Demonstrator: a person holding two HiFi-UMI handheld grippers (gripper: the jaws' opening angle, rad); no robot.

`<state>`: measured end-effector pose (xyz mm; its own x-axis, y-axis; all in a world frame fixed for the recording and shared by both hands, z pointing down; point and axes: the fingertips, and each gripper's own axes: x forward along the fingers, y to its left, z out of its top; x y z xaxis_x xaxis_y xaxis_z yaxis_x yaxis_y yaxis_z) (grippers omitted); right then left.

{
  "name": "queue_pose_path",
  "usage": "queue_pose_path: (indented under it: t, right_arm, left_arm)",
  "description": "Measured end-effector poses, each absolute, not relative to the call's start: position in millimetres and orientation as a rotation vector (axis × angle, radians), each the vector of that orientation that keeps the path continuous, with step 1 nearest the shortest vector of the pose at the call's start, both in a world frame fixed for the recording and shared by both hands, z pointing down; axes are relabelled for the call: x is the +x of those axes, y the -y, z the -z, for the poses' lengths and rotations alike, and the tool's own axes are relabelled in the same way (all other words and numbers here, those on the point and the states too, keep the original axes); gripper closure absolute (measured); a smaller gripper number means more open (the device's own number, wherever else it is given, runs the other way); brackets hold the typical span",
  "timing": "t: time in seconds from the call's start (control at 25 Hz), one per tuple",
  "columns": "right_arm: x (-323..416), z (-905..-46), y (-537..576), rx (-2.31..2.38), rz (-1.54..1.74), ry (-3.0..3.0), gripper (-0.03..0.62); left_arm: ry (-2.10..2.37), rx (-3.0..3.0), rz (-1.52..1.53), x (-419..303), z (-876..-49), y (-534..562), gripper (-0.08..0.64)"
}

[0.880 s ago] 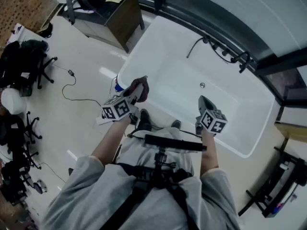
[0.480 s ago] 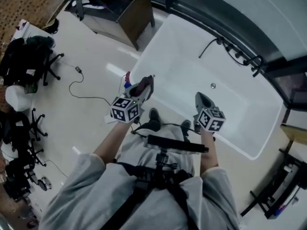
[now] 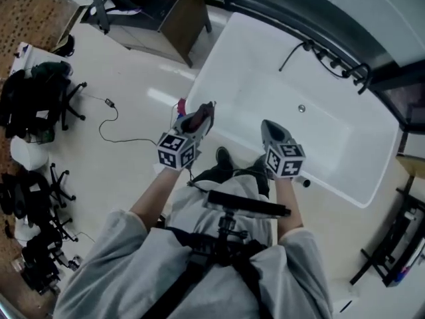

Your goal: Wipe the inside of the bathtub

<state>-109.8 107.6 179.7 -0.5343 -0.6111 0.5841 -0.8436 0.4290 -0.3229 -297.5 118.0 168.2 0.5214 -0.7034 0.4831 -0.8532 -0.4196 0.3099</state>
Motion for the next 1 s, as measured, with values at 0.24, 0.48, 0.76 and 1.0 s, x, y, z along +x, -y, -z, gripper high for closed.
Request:
queue_pose_path:
  t: [0.24,0.48,0.76,1.0]
  right_arm:
    - [-115,-180,-98,1.162,-0.798,2.32,0.584]
    - [-109,-181,-87,1.069,-0.784,2.35,0.584]
    - [-101,-188,-72,0.98,-0.756,2.406,0.584]
    - [-107,-191,-61,0.977,-0.768,2.441,0.584]
  left_arm:
    - [1.249,2.234,-0.379,-281,-177,-106,0.457]
    - [1.287,2.218,-0.416,-265,-173,-99,0.457]
    - [1.326,2.236,-0.477,-236,-165,-89,0.457]
    - [1.321,2.272,-0.54,-229,-163,-79,0.457]
